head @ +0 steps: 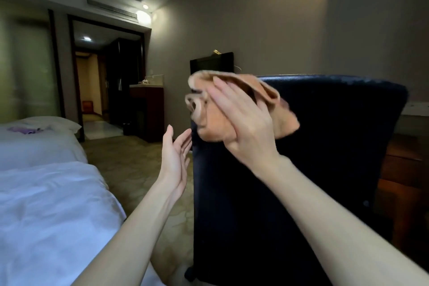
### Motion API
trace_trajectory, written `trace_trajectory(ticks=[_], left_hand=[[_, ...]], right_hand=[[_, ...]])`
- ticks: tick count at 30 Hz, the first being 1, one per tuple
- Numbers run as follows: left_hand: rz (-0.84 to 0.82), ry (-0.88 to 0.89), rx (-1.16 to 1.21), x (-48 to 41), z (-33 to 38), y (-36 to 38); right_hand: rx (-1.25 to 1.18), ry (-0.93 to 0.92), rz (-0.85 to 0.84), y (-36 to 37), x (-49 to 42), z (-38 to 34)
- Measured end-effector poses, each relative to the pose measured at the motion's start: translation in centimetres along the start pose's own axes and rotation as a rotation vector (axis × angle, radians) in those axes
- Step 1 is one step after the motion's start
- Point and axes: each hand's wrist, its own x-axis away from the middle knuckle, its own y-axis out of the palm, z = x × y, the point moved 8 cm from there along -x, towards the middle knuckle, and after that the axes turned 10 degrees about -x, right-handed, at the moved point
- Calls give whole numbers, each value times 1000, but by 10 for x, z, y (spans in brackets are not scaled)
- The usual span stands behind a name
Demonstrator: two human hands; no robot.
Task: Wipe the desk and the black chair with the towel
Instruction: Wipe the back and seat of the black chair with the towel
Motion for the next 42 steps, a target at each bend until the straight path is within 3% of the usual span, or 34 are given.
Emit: trace_trajectory(ticks=[4, 7, 11, 16, 18, 21, 23, 24, 26, 29, 33, 38, 40, 42], left_hand=[[-12, 11, 24, 1, 5, 0], [-23, 10, 35, 0, 2, -2], [-18, 1, 63, -4, -2, -2], [-8, 11, 69, -9, -10, -9], [-13, -6, 95, -12, -15, -12], [-20, -17, 159, -15, -15, -13], [1, 12, 151, -13, -8, -12], [22, 47, 146, -13, -4, -14], [28, 20, 229, -15, -6, -20], [-53, -47, 318, -11, -11, -23], [2, -48, 274, -14, -19, -31], [184, -13, 4, -2, -62, -21], [227, -59, -59, 12, -93, 3], [240, -111, -93, 24, -122, 32]], right_hand=[[271, -32, -184, 25, -4, 24], [419, 124, -397, 48, 57, 54], [332, 184, -415, 65, 132, 47], [217, -48, -573, 76, 186, 29], [188, -121, -480, 65, 166, 19], [132, -249, -148, 37, 85, -4], [160, -276, -33, 32, 30, -9], [241, -252, -42, 39, 10, -3], [424, -72, -221, 61, -12, 25], [475, 148, -471, 89, 11, 47], [324, 177, -590, 113, 118, 37], [171, 224, -969, 112, 294, 12], [85, 284, -896, 78, 310, 17], [57, 306, -657, 21, 289, 33]])
